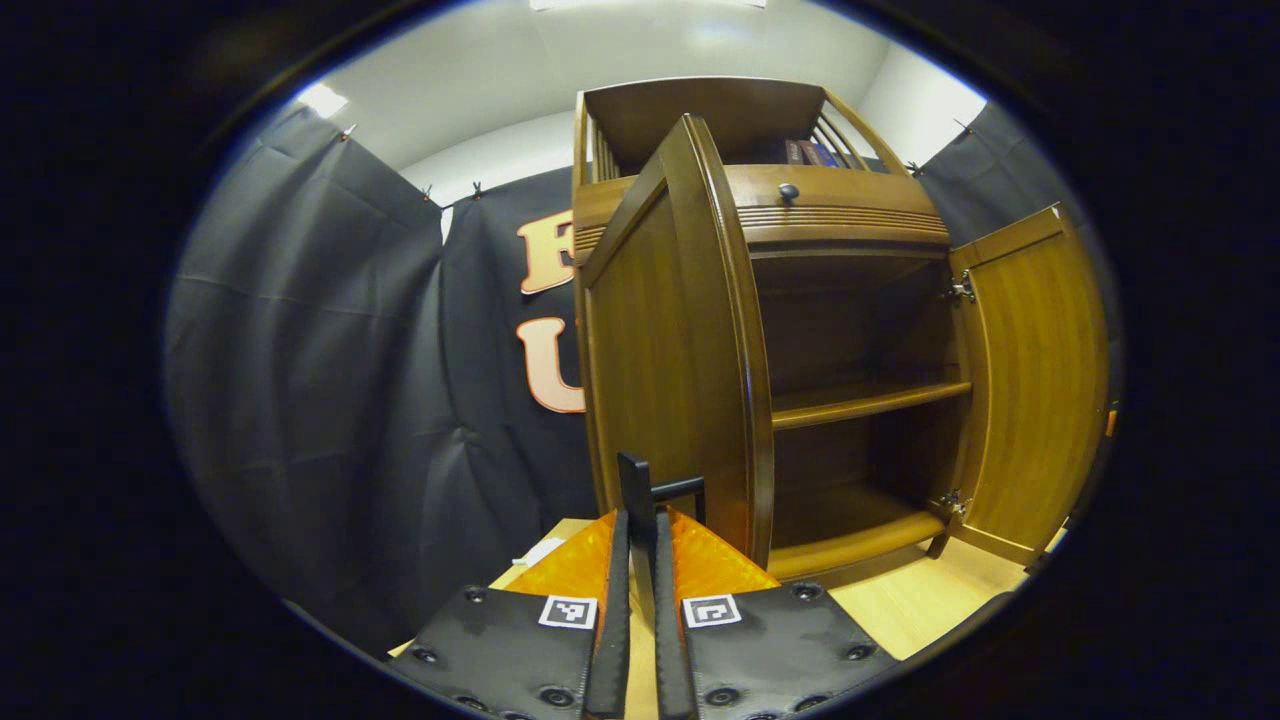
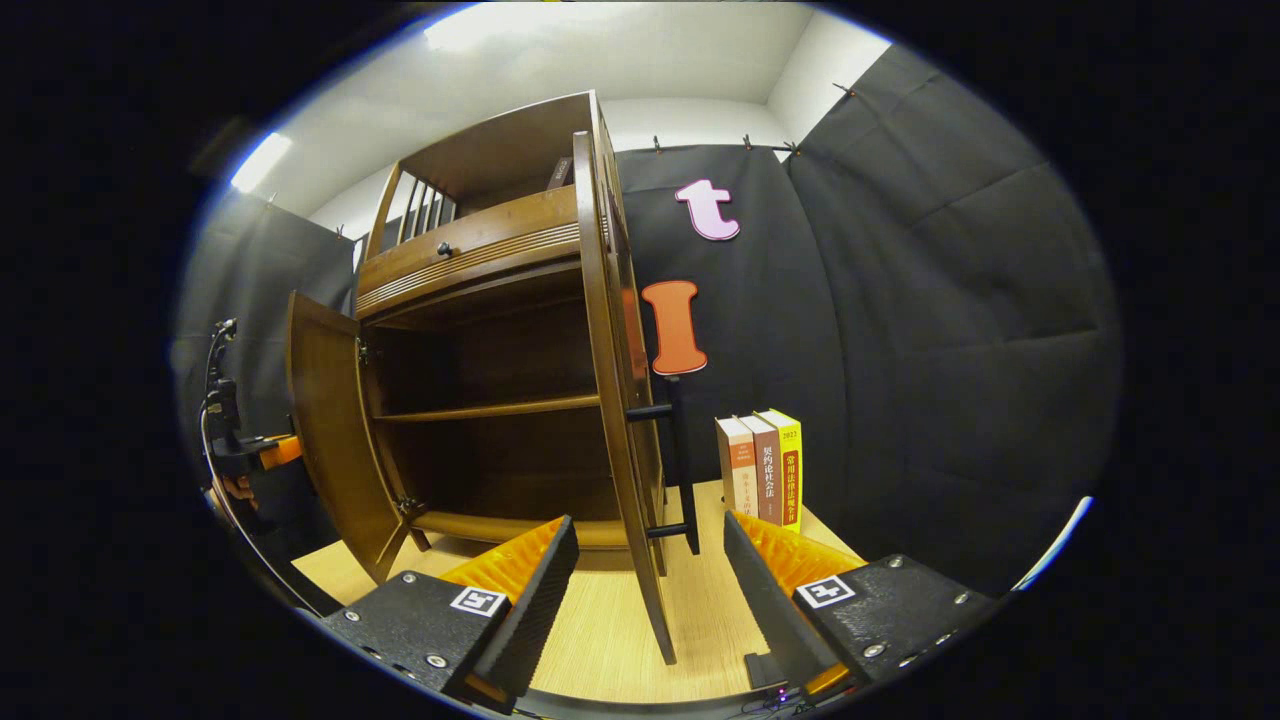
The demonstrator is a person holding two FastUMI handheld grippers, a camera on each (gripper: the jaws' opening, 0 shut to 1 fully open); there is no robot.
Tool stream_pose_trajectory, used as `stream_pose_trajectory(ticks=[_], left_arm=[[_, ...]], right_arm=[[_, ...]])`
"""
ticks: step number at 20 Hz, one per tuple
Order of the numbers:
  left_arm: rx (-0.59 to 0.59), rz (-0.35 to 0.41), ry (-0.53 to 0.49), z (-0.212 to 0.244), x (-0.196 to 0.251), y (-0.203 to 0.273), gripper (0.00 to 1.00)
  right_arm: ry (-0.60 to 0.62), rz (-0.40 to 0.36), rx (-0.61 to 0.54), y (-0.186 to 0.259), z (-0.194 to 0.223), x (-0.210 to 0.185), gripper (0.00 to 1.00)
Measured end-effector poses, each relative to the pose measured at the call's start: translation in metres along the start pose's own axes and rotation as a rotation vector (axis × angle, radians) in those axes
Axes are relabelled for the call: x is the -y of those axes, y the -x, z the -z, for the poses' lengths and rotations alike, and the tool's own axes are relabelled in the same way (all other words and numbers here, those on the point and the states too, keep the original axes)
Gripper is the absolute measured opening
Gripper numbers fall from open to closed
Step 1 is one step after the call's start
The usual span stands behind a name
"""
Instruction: Open the right door of the double-door shoe cabinet with the right hand, and open the left door with the left hand.
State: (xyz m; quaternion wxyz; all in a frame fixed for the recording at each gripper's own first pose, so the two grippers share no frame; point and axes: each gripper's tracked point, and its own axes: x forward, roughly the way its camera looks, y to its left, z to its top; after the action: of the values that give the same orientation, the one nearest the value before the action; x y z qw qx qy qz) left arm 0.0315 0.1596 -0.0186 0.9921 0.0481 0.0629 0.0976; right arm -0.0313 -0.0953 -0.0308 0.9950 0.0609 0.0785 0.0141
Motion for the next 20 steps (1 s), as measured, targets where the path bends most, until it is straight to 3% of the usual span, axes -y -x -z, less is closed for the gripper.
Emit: stream_pose_trajectory(ticks=[4, 5, 7, 8, 9, 17, 18, 20], left_arm=[[0.008, -0.052, -0.011, 0.004, -0.045, -0.004, 0.13], [0.025, -0.032, 0.028, 0.003, -0.054, -0.003, 0.17], [0.032, 0.019, 0.079, 0.0, -0.063, -0.003, 0.01], [0.035, 0.039, 0.07, 0.003, -0.066, -0.005, 0.07], [0.033, 0.064, 0.055, 0.004, -0.069, -0.006, 0.08], [0.056, 0.3, 0.174, 0.007, -0.128, -0.029, 0.08], [0.054, 0.327, 0.172, 0.007, -0.131, -0.03, 0.01], [0.056, 0.377, 0.176, 0.007, -0.135, -0.034, 0.14]], right_arm=[[0.003, -0.007, -0.017, -0.003, 0.004, -0.008, 0.9], [0.001, -0.01, -0.016, -0.004, 0.002, -0.011, 0.9], [0.0, -0.013, -0.015, -0.005, 0.001, -0.018, 0.9], [0.003, -0.016, -0.014, -0.005, 0.0, -0.022, 0.9], [0.011, -0.016, -0.013, -0.006, -0.001, -0.026, 0.9], [0.029, 0.002, -0.009, -0.009, -0.012, -0.042, 0.9], [0.029, 0.008, -0.019, -0.01, -0.01, -0.043, 0.9], [0.04, 0.021, -0.035, -0.012, -0.012, -0.042, 0.9]])
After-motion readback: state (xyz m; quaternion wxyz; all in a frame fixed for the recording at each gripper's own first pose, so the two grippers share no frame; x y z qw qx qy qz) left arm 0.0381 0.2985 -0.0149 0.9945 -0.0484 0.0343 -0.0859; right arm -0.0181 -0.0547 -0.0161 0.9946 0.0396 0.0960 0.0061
